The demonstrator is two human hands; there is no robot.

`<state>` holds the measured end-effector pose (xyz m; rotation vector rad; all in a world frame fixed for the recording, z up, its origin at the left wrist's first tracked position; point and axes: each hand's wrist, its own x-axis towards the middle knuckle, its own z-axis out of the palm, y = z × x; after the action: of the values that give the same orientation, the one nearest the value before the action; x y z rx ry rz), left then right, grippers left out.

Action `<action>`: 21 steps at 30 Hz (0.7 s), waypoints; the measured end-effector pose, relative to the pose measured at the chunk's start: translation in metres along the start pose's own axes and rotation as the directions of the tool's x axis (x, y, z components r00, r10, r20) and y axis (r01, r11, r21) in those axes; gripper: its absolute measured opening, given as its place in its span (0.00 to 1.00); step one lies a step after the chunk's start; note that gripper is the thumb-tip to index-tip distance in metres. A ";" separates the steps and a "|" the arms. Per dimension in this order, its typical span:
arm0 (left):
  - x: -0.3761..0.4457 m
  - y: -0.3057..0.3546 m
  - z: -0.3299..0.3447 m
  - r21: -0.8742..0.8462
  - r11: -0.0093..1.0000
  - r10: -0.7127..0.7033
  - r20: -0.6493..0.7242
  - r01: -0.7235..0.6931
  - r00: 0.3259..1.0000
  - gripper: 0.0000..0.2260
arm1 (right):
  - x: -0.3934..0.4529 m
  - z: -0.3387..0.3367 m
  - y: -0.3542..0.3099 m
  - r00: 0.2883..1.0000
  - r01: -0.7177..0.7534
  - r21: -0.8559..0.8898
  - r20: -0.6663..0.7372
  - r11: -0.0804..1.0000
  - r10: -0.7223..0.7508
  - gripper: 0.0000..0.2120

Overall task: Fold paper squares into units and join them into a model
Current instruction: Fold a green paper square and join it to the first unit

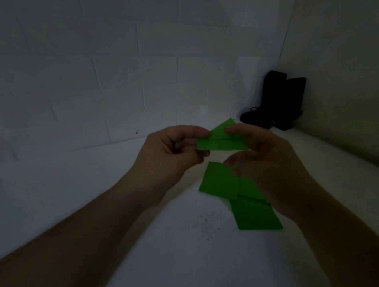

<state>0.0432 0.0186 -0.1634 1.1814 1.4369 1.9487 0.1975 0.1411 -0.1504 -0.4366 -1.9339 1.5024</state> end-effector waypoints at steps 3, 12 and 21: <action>-0.002 0.000 0.000 0.024 0.998 0.059 0.008 -0.059 0.998 0.17 | 0.000 0.001 0.002 0.998 0.040 -0.026 -0.038 0.999 -0.041 0.19; -0.005 0.000 0.001 0.169 0.975 0.149 -0.016 -0.144 0.989 0.09 | -0.001 0.005 0.000 0.981 0.125 0.001 -0.149 0.992 -0.124 0.10; -0.002 0.000 -0.001 0.211 0.966 0.151 0.017 -0.151 0.988 0.08 | -0.002 0.004 0.001 0.983 0.036 -0.393 -0.152 0.919 -0.103 0.09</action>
<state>0.0435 0.0172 -0.1642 1.4240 1.6300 1.9286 0.1964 0.1371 -0.1523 -0.6392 -2.0856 0.9949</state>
